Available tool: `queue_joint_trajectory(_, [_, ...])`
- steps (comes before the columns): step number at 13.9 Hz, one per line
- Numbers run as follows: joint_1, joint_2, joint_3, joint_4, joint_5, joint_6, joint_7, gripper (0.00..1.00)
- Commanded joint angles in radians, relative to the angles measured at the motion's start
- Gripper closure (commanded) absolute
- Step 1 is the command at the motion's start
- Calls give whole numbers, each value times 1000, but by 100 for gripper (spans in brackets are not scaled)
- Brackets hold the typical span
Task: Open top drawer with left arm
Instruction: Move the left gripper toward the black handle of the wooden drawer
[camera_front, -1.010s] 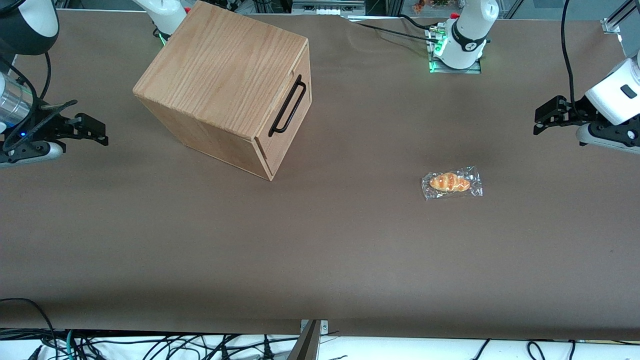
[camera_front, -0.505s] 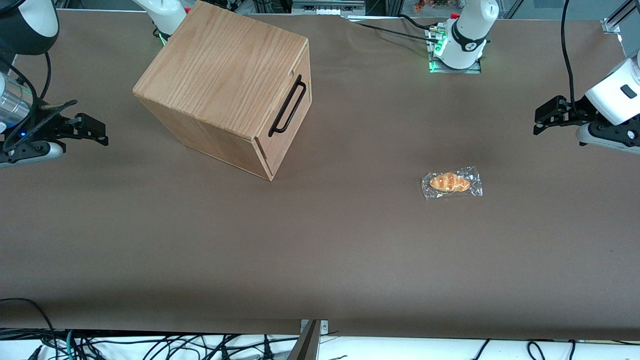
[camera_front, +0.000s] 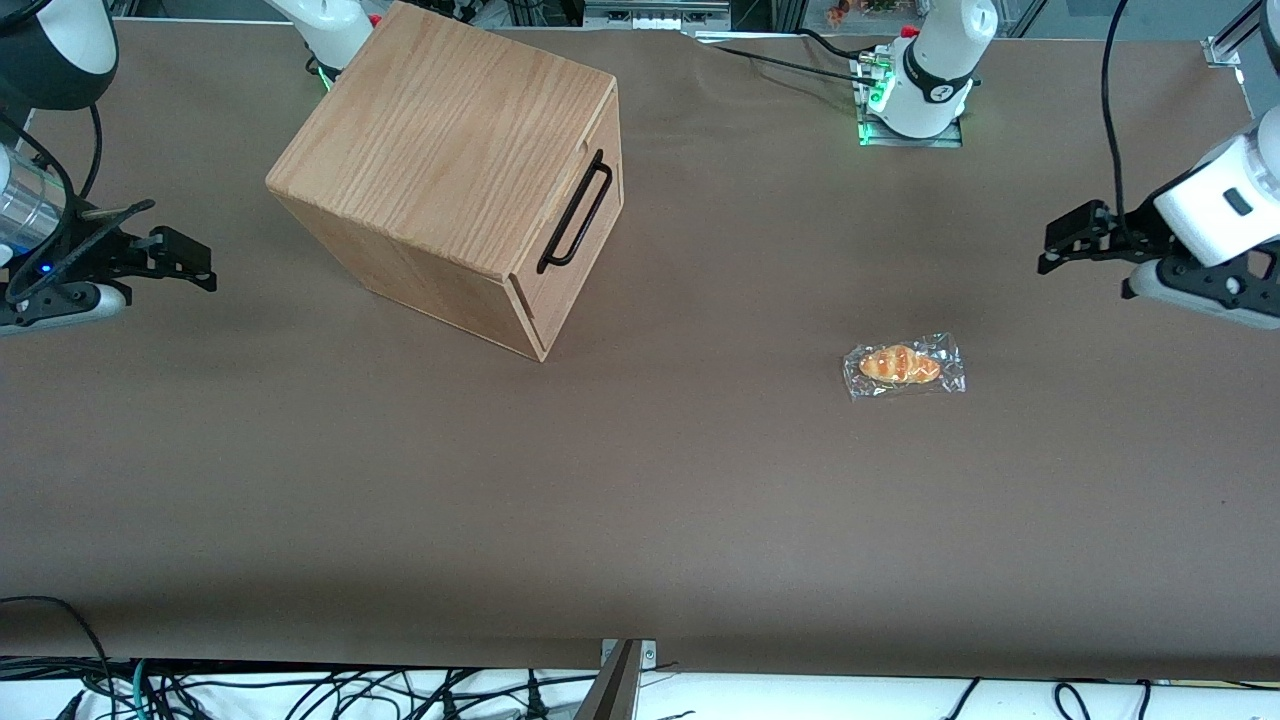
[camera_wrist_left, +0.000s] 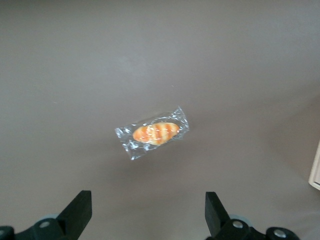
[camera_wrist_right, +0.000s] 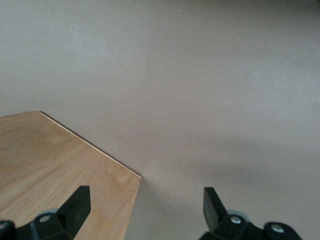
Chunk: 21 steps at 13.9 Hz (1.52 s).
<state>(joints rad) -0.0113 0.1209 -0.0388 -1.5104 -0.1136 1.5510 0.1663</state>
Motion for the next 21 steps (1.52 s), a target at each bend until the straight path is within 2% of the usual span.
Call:
queue_joint_trajectory(1, [-27,52,-22,7,-50,-15,-48,0])
queue_joint_trajectory(4, [-82,123,-90,7,-74,-29,-71,0])
queue_joint_trajectory(7, [-143,163,-147,10,-153,-23,-141,0])
queue_joint_trajectory(9, [-221,189,-148,15,-193,6,-209,0])
queue_joint_trajectory(11, [-310,218,-148,15,-201,85,-252,0])
queue_joint_trajectory(15, [-384,290,-148,15,-403,254,-294,0])
queue_joint_trajectory(19, [-432,354,-148,16,-489,371,-292,0])
queue_joint_trajectory(21, [-464,370,-148,16,-502,418,-294,0])
